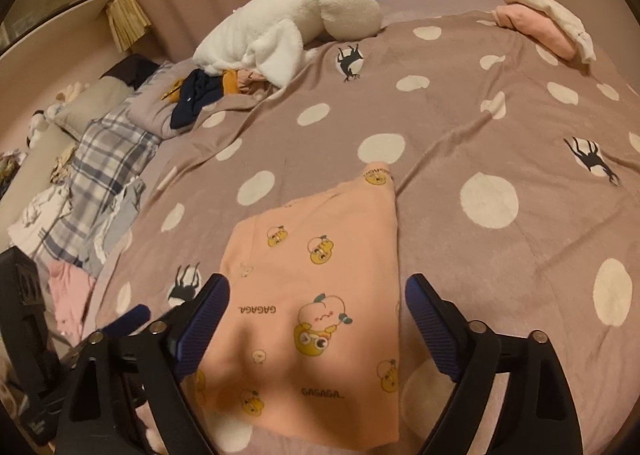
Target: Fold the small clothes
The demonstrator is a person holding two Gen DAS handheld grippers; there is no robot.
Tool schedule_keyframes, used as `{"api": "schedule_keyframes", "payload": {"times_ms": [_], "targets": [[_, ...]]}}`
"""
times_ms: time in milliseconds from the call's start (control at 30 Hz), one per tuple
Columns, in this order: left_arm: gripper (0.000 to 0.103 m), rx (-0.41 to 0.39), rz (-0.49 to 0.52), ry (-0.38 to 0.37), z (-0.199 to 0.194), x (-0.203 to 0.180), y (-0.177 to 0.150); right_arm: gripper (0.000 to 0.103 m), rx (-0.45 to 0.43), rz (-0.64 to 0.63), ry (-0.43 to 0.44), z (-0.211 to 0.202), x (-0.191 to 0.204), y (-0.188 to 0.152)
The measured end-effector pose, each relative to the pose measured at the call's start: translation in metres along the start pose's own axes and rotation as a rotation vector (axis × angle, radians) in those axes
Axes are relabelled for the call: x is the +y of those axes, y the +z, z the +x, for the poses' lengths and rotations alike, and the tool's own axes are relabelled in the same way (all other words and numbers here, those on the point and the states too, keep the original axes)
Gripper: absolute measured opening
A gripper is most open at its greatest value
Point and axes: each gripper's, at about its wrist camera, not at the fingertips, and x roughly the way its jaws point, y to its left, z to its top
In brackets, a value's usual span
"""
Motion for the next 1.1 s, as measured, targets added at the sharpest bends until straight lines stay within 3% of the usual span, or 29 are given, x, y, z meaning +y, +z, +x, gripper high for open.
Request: {"api": "schedule_keyframes", "payload": {"times_ms": [167,1100], "targets": [[0.103,-0.004,0.026,0.005,-0.0026,-0.0049,-0.0028,0.101,0.008,-0.012,-0.038,-0.0005,0.0002,-0.0015],[0.103,-0.024,0.031,0.047,-0.0062,-0.0018,-0.0024,0.102,0.046,-0.043,-0.154,0.0073,0.0049,-0.0056]]}}
